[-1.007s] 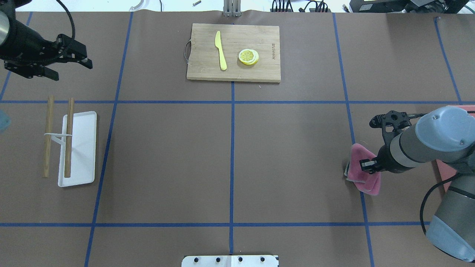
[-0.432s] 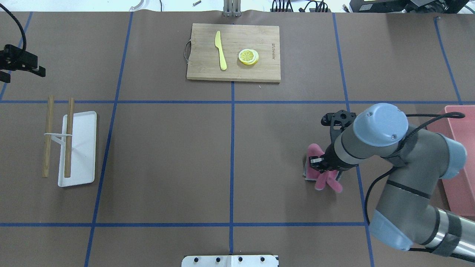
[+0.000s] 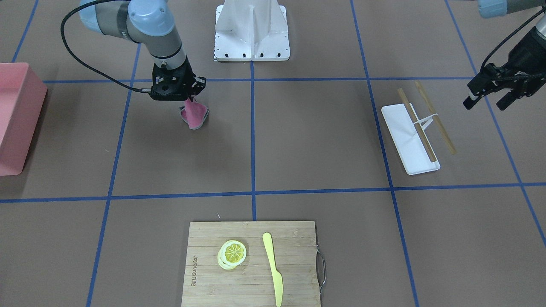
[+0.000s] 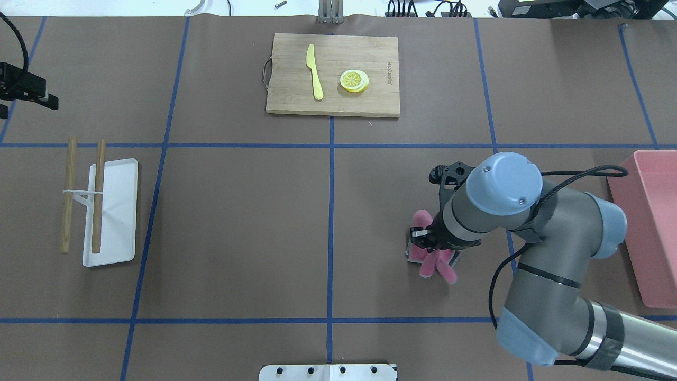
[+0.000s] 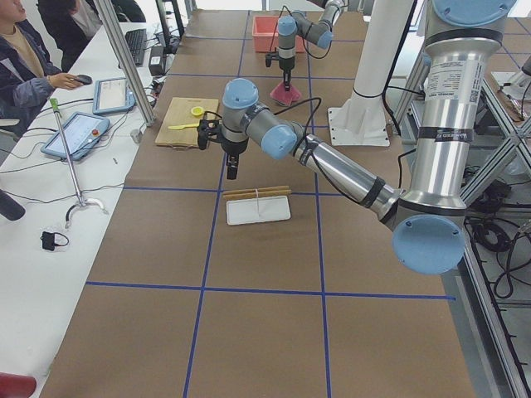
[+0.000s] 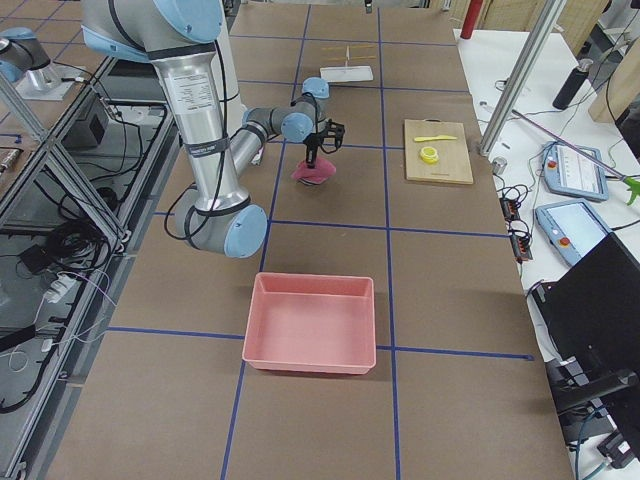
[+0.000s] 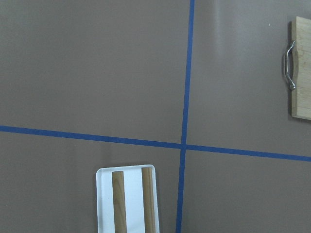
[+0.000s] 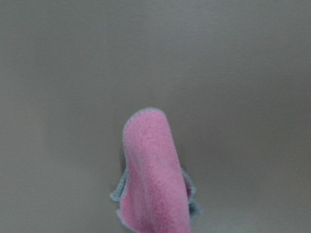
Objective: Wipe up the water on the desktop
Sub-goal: 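Rub the cloth back and forth on the table with the right gripper, then move the cloth over the pink bin with the right gripper and release it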
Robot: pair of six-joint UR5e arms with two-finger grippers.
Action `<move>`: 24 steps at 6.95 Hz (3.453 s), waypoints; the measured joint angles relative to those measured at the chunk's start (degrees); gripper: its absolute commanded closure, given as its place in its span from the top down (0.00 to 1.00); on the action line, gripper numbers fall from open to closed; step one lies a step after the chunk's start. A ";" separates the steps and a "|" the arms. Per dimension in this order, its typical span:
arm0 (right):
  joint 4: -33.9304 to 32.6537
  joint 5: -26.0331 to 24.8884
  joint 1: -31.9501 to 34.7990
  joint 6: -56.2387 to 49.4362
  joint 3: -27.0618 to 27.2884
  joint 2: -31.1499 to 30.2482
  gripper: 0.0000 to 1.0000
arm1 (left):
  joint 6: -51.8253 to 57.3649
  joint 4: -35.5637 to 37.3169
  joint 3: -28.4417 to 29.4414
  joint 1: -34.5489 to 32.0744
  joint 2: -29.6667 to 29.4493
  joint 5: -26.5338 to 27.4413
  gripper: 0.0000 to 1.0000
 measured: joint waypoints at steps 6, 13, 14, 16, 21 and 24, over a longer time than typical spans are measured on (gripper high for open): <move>-0.92 1.27 1.98 -8.91 4.64 -9.24 0.00 | 2.14 -0.10 -0.31 -1.19 1.98 -0.07 0.98; -2.35 -0.50 -2.37 7.46 -7.07 10.67 0.00 | 2.08 -0.09 -0.95 -1.70 1.96 -0.83 0.98; -2.31 1.20 0.80 4.16 -6.99 8.03 0.00 | 1.99 -0.06 -1.14 -1.81 2.06 -1.30 0.98; -2.14 4.56 5.32 -3.99 -5.19 -0.25 0.00 | 1.53 -0.10 -2.45 -1.88 2.88 -1.61 0.98; -2.83 6.19 13.56 -18.93 9.20 -21.37 0.00 | 1.15 -0.09 -3.32 -1.93 3.34 -1.65 0.98; -3.39 11.34 29.99 -36.21 13.73 -29.72 0.00 | 1.03 -0.04 -4.34 -1.96 4.43 -1.65 0.98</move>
